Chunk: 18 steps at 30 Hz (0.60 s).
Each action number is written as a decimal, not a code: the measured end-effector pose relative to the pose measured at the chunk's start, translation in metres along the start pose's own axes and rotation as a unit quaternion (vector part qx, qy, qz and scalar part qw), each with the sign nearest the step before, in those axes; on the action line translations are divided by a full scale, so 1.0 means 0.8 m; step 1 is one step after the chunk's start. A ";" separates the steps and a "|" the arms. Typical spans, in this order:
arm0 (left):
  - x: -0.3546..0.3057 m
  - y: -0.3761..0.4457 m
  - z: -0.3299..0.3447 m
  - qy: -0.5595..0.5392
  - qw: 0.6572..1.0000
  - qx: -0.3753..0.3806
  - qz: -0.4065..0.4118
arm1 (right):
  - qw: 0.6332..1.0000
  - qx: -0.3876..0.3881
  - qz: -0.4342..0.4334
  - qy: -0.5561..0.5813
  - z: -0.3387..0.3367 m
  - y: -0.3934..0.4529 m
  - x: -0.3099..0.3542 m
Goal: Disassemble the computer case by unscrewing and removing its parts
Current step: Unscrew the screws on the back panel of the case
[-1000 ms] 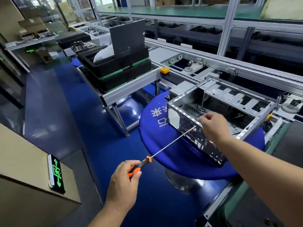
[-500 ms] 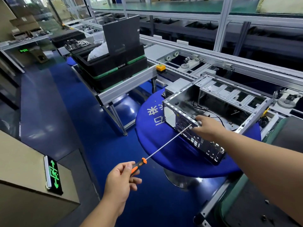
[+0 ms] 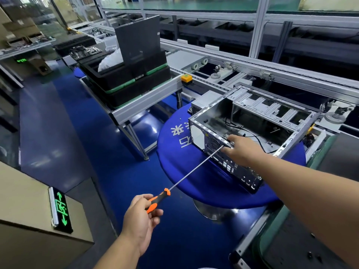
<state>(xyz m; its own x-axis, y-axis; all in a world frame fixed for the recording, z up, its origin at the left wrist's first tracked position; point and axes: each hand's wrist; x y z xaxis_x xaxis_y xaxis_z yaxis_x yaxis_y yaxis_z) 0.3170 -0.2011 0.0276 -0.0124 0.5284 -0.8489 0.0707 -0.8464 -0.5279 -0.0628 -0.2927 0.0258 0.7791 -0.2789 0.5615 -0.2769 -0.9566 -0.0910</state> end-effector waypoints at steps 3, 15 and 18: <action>-0.002 0.003 -0.003 -0.006 0.999 -0.005 0.038 | 1.000 0.005 0.000 -0.002 0.000 -0.001 0.002; 0.004 0.000 -0.009 0.013 0.995 0.002 0.095 | 1.000 0.013 0.011 0.008 -0.003 -0.004 0.010; 0.002 -0.001 -0.010 0.036 0.996 0.001 0.080 | 1.000 0.015 0.014 0.015 -0.002 -0.005 0.012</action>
<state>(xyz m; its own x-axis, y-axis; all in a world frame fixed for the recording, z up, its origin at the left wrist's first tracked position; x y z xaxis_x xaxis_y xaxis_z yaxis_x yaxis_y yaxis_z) 0.3248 -0.1990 0.0271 0.0706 0.3904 -0.9179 0.0636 -0.9201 -0.3864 -0.0552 -0.2911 0.0332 0.7536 -0.3037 0.5830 -0.2809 -0.9506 -0.1322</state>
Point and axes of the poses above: each hand's wrist, its own y-axis towards the middle knuckle, its own z-axis out of the palm, x = y × z, and after that the axes turned 10 degrees about y, right-handed
